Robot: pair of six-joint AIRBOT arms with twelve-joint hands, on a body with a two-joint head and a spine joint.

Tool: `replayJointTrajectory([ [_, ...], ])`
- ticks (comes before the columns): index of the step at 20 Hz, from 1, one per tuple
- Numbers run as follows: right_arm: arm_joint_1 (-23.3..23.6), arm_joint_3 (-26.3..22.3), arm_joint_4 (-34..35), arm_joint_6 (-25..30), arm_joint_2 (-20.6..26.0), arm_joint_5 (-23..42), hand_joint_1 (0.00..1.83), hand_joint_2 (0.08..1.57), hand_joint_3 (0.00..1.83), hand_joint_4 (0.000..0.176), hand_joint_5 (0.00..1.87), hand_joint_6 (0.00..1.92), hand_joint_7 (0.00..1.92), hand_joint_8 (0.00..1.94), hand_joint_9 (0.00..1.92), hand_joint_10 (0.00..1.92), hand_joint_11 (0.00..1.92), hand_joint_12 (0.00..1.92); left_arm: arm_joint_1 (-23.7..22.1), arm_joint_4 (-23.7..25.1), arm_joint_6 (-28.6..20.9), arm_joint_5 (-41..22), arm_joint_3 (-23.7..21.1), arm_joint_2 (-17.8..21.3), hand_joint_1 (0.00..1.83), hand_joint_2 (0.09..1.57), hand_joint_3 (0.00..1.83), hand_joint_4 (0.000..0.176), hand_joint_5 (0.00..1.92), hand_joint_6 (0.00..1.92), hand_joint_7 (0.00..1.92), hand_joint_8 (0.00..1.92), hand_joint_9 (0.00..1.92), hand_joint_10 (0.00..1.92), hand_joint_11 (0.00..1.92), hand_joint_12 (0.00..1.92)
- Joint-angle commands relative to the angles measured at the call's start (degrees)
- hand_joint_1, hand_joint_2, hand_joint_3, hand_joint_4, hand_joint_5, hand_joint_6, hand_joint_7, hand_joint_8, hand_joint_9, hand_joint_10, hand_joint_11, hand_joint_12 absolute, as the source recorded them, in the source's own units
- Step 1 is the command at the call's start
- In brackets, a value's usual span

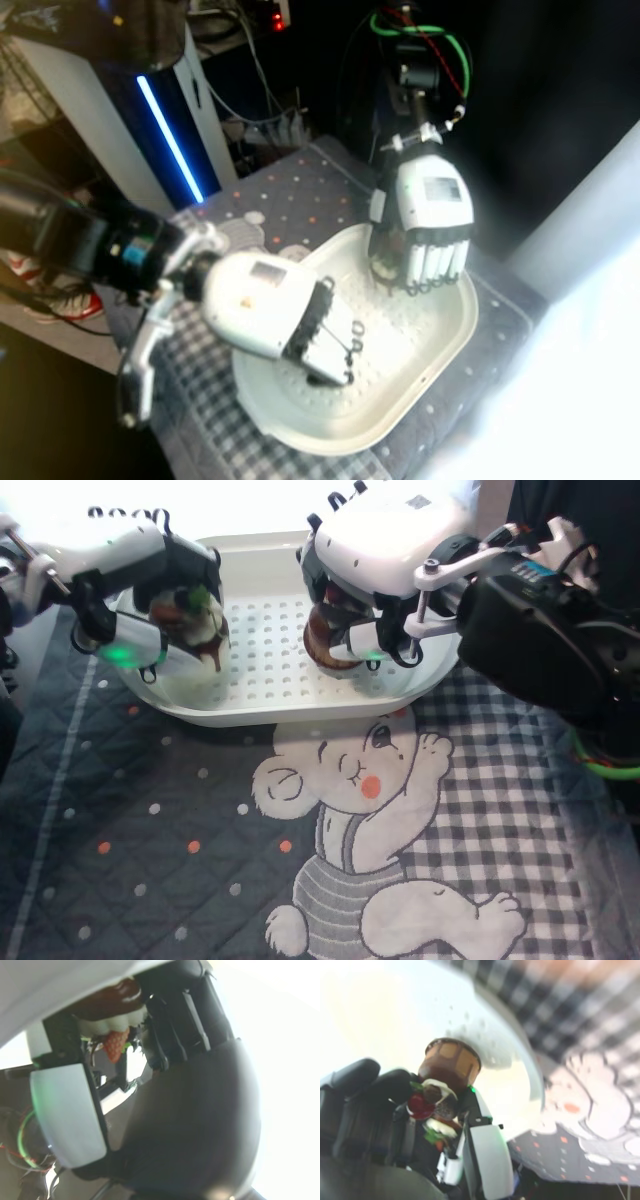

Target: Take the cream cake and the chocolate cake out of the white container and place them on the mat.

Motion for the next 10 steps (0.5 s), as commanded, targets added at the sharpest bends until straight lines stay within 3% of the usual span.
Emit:
replayJointTrajectory([
  [1,0.8,-1.2,-2.5,-0.3,1.7,10.5,1.37,1.15,0.0,0.0,0.88,1.13,0.92,0.99,0.82,1.37,0.6,1.49,-1.1,0.5,-0.3,-10.1,-1.2,1.2,1.34,1.21,0.0,0.0,0.68,1.36,0.79,1.23,0.77,1.43,0.57,1.39],
  [3,0.8,-4.5,-4.3,-0.3,4.7,14.2,1.37,1.16,0.0,0.0,0.83,1.06,0.89,1.12,0.85,1.44,0.67,1.61,-1.1,1.7,-0.3,-13.3,-4.1,3.4,1.34,1.22,0.0,0.0,0.67,1.36,0.78,1.25,0.76,1.5,0.54,1.55],
  [6,0.7,-10.2,-7.5,-0.3,9.3,19.6,1.37,1.16,0.0,0.0,0.81,1.11,0.9,1.1,0.83,1.45,0.65,1.66,0.2,4.8,-0.4,-18.0,-9.6,7.6,1.34,1.2,0.0,0.0,0.71,1.22,0.82,1.19,0.84,1.51,0.62,1.69],
  [7,0.7,-11.9,-8.5,-0.3,10.6,20.8,1.28,1.17,0.0,0.0,0.84,0.97,0.91,1.33,0.87,1.48,0.77,1.8,1.0,5.6,-0.4,-19.8,-11.6,9.1,1.34,1.2,0.0,0.0,0.71,1.2,0.83,1.19,0.85,1.5,0.65,1.7],
  [10,-0.8,-16.2,-11.2,-0.3,13.3,23.4,1.22,1.24,0.0,0.0,0.78,1.0,0.75,1.66,0.96,1.89,1.0,1.92,4.3,6.9,-0.4,-25.6,-17.1,13.7,1.34,1.19,0.0,0.0,0.72,1.18,0.83,1.19,0.88,1.46,0.75,1.68],
])
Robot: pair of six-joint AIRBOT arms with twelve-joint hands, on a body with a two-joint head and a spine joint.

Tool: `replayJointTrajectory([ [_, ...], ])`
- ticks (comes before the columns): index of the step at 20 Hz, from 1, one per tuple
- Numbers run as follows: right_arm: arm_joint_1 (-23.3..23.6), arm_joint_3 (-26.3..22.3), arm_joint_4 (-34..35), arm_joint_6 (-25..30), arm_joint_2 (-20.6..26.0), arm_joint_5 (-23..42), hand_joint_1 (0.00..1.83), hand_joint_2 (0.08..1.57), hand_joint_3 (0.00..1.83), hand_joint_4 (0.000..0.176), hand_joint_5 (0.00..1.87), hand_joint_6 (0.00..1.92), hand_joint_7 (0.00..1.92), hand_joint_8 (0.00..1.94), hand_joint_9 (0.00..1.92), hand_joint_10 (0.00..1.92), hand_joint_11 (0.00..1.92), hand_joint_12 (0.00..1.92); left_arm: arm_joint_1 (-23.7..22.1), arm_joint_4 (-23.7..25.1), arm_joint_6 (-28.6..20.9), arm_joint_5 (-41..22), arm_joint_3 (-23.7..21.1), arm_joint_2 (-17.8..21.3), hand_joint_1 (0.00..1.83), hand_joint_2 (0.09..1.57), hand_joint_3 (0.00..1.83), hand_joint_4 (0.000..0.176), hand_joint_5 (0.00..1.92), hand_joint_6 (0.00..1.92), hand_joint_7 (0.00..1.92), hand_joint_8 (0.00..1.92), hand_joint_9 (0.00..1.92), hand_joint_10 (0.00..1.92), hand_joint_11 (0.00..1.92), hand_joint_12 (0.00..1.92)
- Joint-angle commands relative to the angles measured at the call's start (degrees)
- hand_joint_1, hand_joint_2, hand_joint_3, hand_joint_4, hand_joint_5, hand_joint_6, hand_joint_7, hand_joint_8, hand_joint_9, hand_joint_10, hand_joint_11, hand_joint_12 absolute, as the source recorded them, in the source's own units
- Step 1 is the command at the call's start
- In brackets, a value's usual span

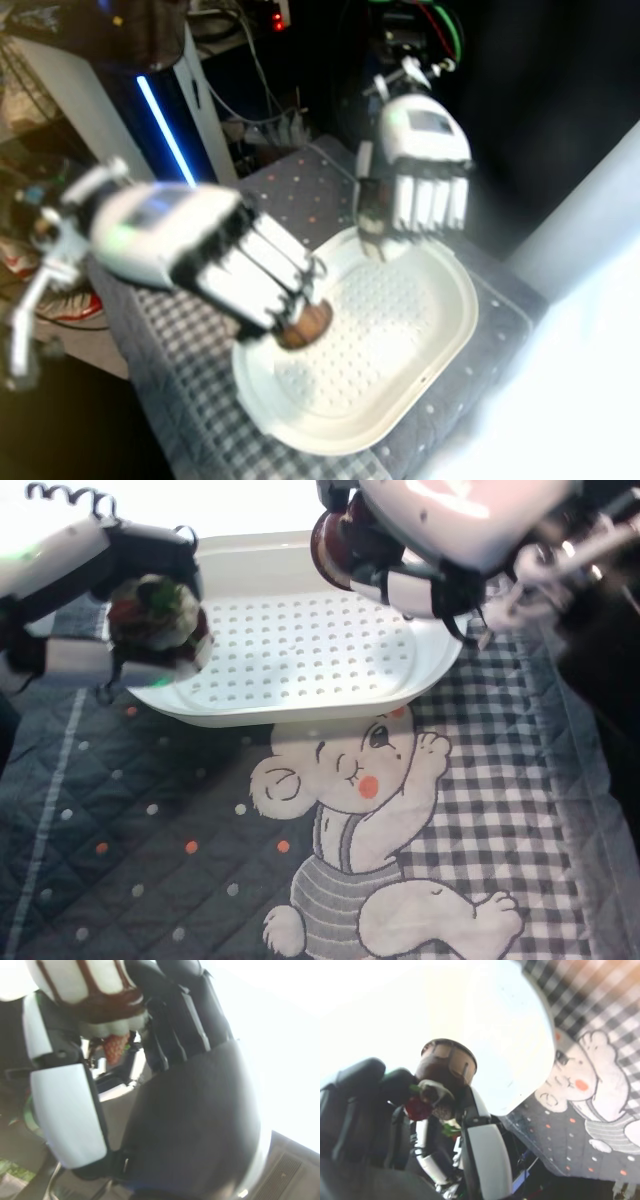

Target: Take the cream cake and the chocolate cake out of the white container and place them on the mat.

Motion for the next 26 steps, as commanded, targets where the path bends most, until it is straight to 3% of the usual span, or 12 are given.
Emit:
replayJointTrajectory([
  [1,-1.1,-1.0,-1.3,-0.3,0.8,8.4,1.22,1.24,0.0,0.0,0.79,0.99,0.75,1.66,0.93,1.9,0.99,1.92,-0.2,0.4,0.0,-10.2,-0.4,0.7,1.35,1.19,0.0,0.0,0.72,1.16,0.83,1.21,0.89,1.47,0.77,1.68],
  [3,-5.6,-4.7,-1.5,-0.3,4.0,13.4,1.25,1.18,0.0,0.0,0.87,0.91,0.87,1.46,0.85,1.69,0.8,1.92,0.9,1.8,0.0,-11.9,-2.9,1.9,1.35,1.18,0.0,0.0,0.73,1.13,0.85,1.19,0.91,1.41,0.74,1.61],
  [6,-9.2,-9.3,-3.0,-0.3,6.7,16.9,1.36,1.19,0.0,0.0,0.83,1.08,0.93,1.2,0.63,1.59,0.55,1.9,4.9,2.4,0.0,-16.2,-7.6,5.3,1.35,1.17,0.0,0.0,0.71,1.22,0.85,1.14,0.94,1.31,0.77,1.41],
  [7,-10.3,-10.5,-3.2,-0.3,7.0,17.6,1.36,1.19,0.0,0.0,0.83,1.14,0.97,1.15,0.6,1.55,0.47,1.87,6.5,1.9,0.0,-17.6,-8.9,6.3,1.21,1.2,0.0,0.0,0.71,1.29,0.88,1.21,0.94,1.02,0.82,1.36],
  [9,-13.7,-12.6,-3.2,-0.3,7.5,19.9,1.27,1.14,0.0,0.0,0.93,0.98,0.99,1.15,0.57,1.45,0.45,1.87,9.6,0.9,0.0,-19.0,-10.7,6.9,1.19,1.19,0.0,0.0,0.75,1.23,0.91,1.21,0.98,0.91,0.83,1.42],
  [11,-17.9,-15.1,-3.2,-0.3,7.9,22.0,1.27,1.12,0.0,0.0,0.93,0.92,1.02,1.15,0.52,1.43,0.35,1.92,11.6,0.7,0.0,-18.9,-12.7,7.0,1.34,1.17,0.0,0.0,0.72,1.22,0.87,1.09,0.96,1.27,0.79,1.39],
  [12,-20.3,-16.8,-2.4,-0.3,8.0,22.5,1.27,1.11,0.0,0.0,0.94,0.9,1.06,1.08,0.54,1.45,0.35,1.92,13.3,0.7,0.0,-18.7,-14.4,6.9,1.19,1.22,0.0,0.0,0.7,1.3,0.88,1.25,0.93,0.94,0.8,1.45],
  [17,-25.5,-19.1,0.9,0.8,7.4,22.4,1.27,1.13,0.0,0.0,0.91,0.87,1.01,1.21,0.54,1.43,0.36,1.89,18.9,-0.4,-3.2,-17.0,-16.0,5.1,1.19,1.23,0.0,0.0,0.72,1.23,0.85,1.38,0.89,1.28,0.82,1.71],
  [21,-29.9,-19.2,1.0,8.0,7.0,22.3,1.26,1.17,0.0,0.0,0.86,0.88,0.93,1.36,0.57,1.44,0.42,1.9,20.3,-0.5,-5.3,-14.0,-15.7,3.4,1.2,1.23,0.0,0.0,0.7,1.23,0.86,1.38,0.85,1.22,0.65,1.67],
  [23,-30.7,-19.2,1.1,9.5,6.9,21.4,1.26,1.17,0.0,0.0,0.86,0.91,0.93,1.36,0.64,1.58,0.6,1.9,20.9,-0.4,-6.7,-13.1,-15.3,2.7,1.2,1.26,0.0,0.0,0.66,1.19,0.78,1.59,0.82,1.66,0.77,1.9],
  [25,-30.8,-19.2,1.1,9.6,6.7,20.8,1.25,1.17,0.0,0.0,0.83,0.95,0.93,1.36,0.67,1.6,0.65,1.9,21.6,-0.4,-8.4,-13.3,-14.8,2.2,1.2,1.26,0.0,0.0,0.66,1.22,0.8,1.54,0.73,1.57,0.62,1.9],
  [26,-30.8,-19.1,1.1,9.6,6.5,20.7,1.12,1.18,0.0,0.0,0.82,0.69,0.87,1.15,0.67,1.53,0.65,1.87,21.8,-0.4,-9.4,-13.3,-14.4,1.8,1.15,1.26,0.0,0.0,0.65,1.33,0.78,1.47,0.63,1.38,0.44,1.83],
])
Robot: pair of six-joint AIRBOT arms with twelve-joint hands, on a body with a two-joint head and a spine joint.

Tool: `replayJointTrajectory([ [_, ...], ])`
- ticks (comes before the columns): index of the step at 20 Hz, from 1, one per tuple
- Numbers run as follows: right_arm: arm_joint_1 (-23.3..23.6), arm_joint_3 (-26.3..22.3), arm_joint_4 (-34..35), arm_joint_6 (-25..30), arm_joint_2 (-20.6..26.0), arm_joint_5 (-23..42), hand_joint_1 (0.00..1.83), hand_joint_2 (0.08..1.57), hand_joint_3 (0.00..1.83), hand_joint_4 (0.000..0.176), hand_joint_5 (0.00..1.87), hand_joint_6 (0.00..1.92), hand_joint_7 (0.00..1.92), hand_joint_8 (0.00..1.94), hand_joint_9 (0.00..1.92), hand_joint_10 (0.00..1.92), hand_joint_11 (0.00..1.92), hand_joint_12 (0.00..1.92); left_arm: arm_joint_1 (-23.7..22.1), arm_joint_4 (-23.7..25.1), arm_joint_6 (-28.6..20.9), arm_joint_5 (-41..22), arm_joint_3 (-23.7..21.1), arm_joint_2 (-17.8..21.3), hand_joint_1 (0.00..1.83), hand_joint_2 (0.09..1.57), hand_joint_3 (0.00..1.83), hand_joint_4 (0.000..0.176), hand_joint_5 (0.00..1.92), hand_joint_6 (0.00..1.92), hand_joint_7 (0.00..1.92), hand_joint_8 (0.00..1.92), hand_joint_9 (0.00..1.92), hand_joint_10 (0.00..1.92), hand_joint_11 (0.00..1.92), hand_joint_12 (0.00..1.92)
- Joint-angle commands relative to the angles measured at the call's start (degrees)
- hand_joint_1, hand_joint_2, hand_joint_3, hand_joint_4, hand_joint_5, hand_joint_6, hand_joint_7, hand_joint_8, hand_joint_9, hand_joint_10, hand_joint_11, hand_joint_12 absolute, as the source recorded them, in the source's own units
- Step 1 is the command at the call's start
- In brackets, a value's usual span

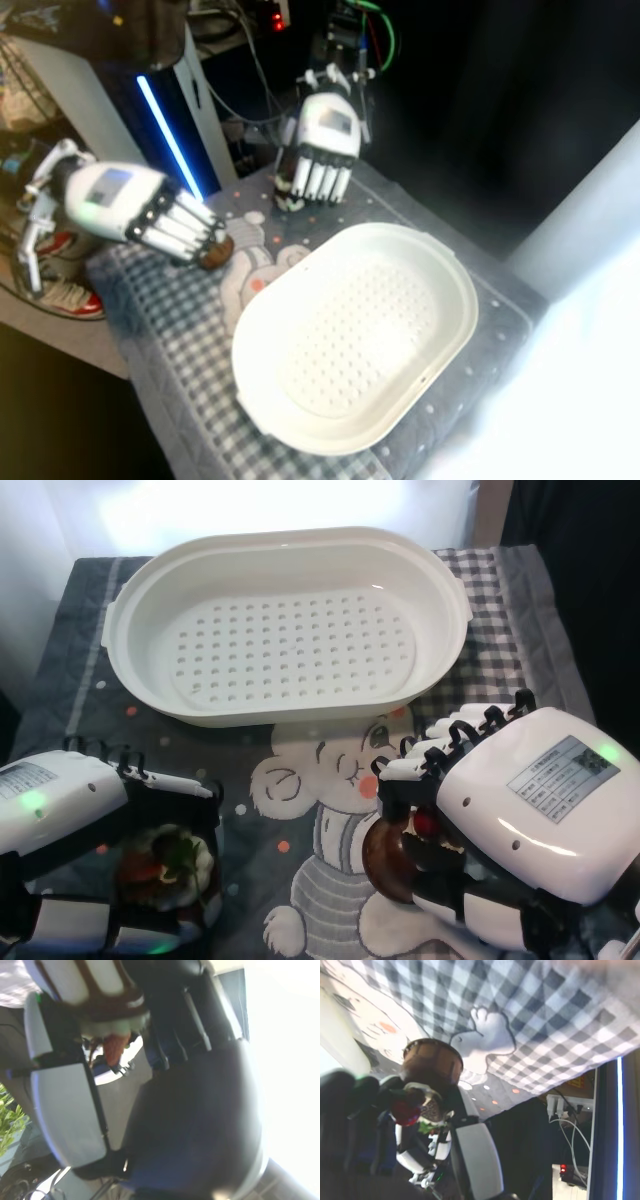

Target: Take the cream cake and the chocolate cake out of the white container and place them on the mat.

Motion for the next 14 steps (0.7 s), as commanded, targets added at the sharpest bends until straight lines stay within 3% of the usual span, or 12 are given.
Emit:
replayJointTrajectory([
  [1,0.3,0.0,-2.4,0.3,-0.3,6.1,1.0,1.15,0.0,0.0,0.81,0.5,0.84,1.01,0.66,1.42,0.51,1.74,-0.3,0.9,-0.9,-6.4,0.2,-0.5,0.86,1.22,0.0,0.0,0.56,0.88,0.63,0.93,0.49,1.16,0.25,1.72],
  [2,0.3,0.1,-2.3,0.3,-0.4,6.1,0.84,1.09,0.0,0.0,0.76,0.32,0.77,0.93,0.63,1.27,0.29,1.55,-0.3,0.8,-1.2,-6.2,0.5,-0.6,0.73,1.14,0.0,0.0,0.52,0.61,0.58,0.62,0.4,1.06,0.16,1.63],
  [3,0.3,0.1,-2.3,0.3,-0.4,6.1,0.8,1.07,0.0,0.0,0.77,0.24,0.76,0.91,0.63,1.22,0.25,1.48,-0.3,0.6,-1.3,-6.1,0.7,-0.8,0.7,1.12,0.0,0.0,0.55,0.47,0.61,0.47,0.38,1.03,0.14,1.62],
  [4,0.3,0.1,-2.1,0.3,-0.4,6.0,0.54,1.03,0.0,0.0,0.67,0.08,0.6,0.63,0.47,0.93,0.22,1.41,-0.2,0.4,-1.3,-6.2,0.8,-0.8,0.55,0.99,0.0,0.0,0.45,0.17,0.44,0.14,0.19,0.79,0.0,1.48],
  [5,0.3,0.1,-2.0,0.3,-0.4,6.0,0.54,1.03,0.0,0.0,0.67,0.08,0.6,0.63,0.47,0.93,0.22,1.41,-0.2,0.2,-1.3,-6.3,0.8,-0.8,0.55,0.99,0.0,0.0,0.45,0.17,0.44,0.14,0.19,0.79,0.0,1.48],
  [6,0.3,0.2,-1.9,0.3,-0.4,6.0,0.51,0.97,0.0,0.0,0.64,0.02,0.6,0.34,0.44,0.72,0.15,1.38,0.0,-0.1,-1.3,-6.7,0.9,-0.8,0.51,0.92,0.0,0.015,0.39,0.04,0.36,0.02,0.13,0.67,0.0,1.4],
  [7,0.3,0.2,-1.9,0.3,-0.4,6.1,0.51,0.97,0.0,0.0,0.64,0.02,0.6,0.34,0.44,0.72,0.15,1.38,0.1,-0.3,-1.3,-7.0,0.8,-0.7,0.51,0.92,0.0,0.015,0.39,0.04,0.36,0.02,0.13,0.67,0.0,1.4],
  [8,0.3,0.2,-1.8,0.3,-0.4,6.1,0.53,0.92,0.0,0.0,0.6,0.0,0.62,0.2,0.42,0.68,0.16,1.34,0.4,-0.7,-1.3,-7.7,0.8,-0.6,0.48,0.89,0.0,0.025,0.35,0.0,0.34,0.0,0.08,0.79,0.0,1.5],
  [10,0.3,0.7,-1.2,0.3,-0.1,6.7,0.41,0.94,0.0,0.0,0.63,0.01,0.67,0.19,0.47,0.78,0.27,1.42,0.9,-1.8,-1.3,-9.8,0.8,-0.1,0.48,0.86,0.0,0.032,0.36,0.0,0.35,0.01,0.07,0.88,0.0,1.51],
  [12,0.3,1.5,-0.6,1.1,0.8,9.1,0.32,0.99,0.01,0.0,0.66,0.01,0.66,0.37,0.41,1.04,0.26,1.54,1.5,-3.5,-1.5,-13.2,1.0,1.0,0.49,0.9,0.0,0.06,0.38,0.01,0.39,0.01,0.08,0.84,0.0,1.4],
  [13,0.3,2.1,-0.6,2.3,1.3,10.7,0.32,0.99,0.01,0.0,0.66,0.01,0.66,0.37,0.41,1.04,0.26,1.54,1.8,-4.1,-2.2,-15.4,1.2,1.5,0.49,0.9,0.0,0.06,0.38,0.01,0.39,0.01,0.08,0.84,0.0,1.4],
  [14,0.3,2.3,-0.6,2.3,1.5,12.3,0.21,1.02,0.01,0.0,0.7,0.04,0.63,0.65,0.44,1.19,0.3,1.62,2.1,-4.4,-3.2,-17.6,1.5,2.0,0.48,0.93,0.01,0.036,0.44,0.01,0.46,0.02,0.16,0.78,0.0,1.44],
])
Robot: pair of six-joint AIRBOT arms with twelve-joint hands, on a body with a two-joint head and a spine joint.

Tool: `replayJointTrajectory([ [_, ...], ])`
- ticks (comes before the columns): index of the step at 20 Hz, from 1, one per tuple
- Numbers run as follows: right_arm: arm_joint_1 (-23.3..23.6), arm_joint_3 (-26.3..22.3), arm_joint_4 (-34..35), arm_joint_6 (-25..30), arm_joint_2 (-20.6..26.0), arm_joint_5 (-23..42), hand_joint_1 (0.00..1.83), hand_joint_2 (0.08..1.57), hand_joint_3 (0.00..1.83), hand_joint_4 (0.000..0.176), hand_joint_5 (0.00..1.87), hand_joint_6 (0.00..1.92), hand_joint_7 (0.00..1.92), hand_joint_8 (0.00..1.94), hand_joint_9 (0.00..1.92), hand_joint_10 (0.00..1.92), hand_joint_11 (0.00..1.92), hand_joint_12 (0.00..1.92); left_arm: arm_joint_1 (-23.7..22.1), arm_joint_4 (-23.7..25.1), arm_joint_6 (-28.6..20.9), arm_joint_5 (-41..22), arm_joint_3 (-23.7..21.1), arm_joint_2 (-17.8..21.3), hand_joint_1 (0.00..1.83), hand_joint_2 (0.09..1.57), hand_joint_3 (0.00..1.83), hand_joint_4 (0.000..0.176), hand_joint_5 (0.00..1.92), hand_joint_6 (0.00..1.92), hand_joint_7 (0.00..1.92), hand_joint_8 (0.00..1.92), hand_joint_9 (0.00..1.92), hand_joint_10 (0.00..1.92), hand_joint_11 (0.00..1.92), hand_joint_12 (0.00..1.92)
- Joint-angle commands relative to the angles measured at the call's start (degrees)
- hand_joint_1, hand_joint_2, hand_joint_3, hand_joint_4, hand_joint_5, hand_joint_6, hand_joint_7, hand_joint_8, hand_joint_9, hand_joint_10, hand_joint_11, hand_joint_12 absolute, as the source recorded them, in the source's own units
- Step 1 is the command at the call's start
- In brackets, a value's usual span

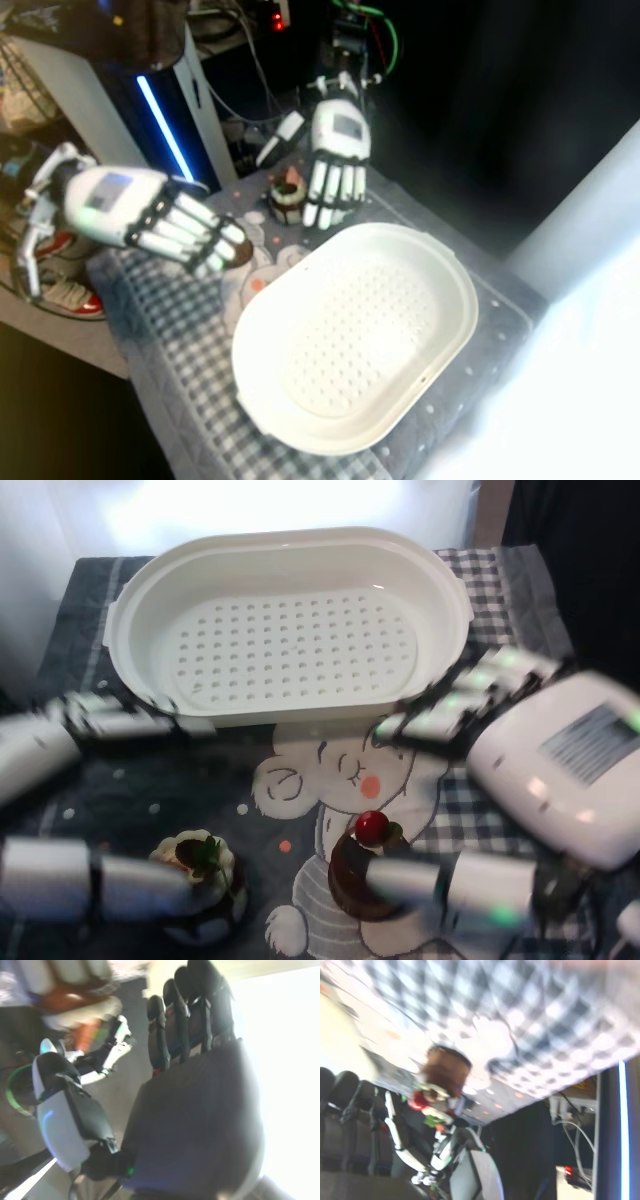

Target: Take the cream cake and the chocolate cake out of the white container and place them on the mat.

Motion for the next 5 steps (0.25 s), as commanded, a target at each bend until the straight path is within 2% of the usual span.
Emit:
replayJointTrajectory([
  [1,0.3,0.2,-2.6,0.2,0.4,10.4,0.19,1.03,0.01,0.0,0.71,0.08,0.56,0.91,0.45,1.31,0.32,1.7,-0.4,0.4,-0.9,-11.0,0.2,0.2,0.46,0.95,0.0,0.013,0.49,0.02,0.54,0.03,0.24,0.74,0.0,1.46],
  [2,0.3,0.8,-2.6,0.2,0.4,13.6,0.23,1.1,0.04,0.0,0.53,0.97,0.67,1.3,0.71,1.44,0.64,1.65,-0.7,-0.1,-1.0,-14.5,0.7,0.5,0.46,1.08,0.01,0.0,0.61,0.05,0.66,0.06,0.39,0.75,0.18,1.36],
  [3,0.3,1.3,-2.5,0.2,0.4,15.7,0.23,1.1,0.04,0.0,0.53,0.97,0.67,1.3,0.71,1.44,0.64,1.65,-1.2,-0.2,-1.0,-16.9,1.0,0.5,0.46,1.08,0.01,0.0,0.61,0.05,0.66,0.06,0.39,0.75,0.18,1.36],
  [4,0.3,1.9,-2.3,0.2,0.5,18.8,0.27,1.12,0.06,0.0,0.57,1.21,0.75,1.43,0.8,1.51,0.75,1.66,-2.1,-0.2,-1.0,-20.0,1.5,0.7,0.52,1.14,0.01,0.0,0.72,0.06,0.75,0.08,0.52,0.65,0.33,1.22],
  [5,0.4,2.8,-2.2,0.2,1.7,23.2,0.31,1.13,0.07,0.0,0.69,1.37,0.89,1.54,0.94,1.61,0.9,1.78,-3.7,-0.1,-1.0,-23.6,2.2,1.0,0.55,1.2,0.0,0.0,0.83,0.05,0.87,0.08,0.71,0.5,0.52,0.99],
])
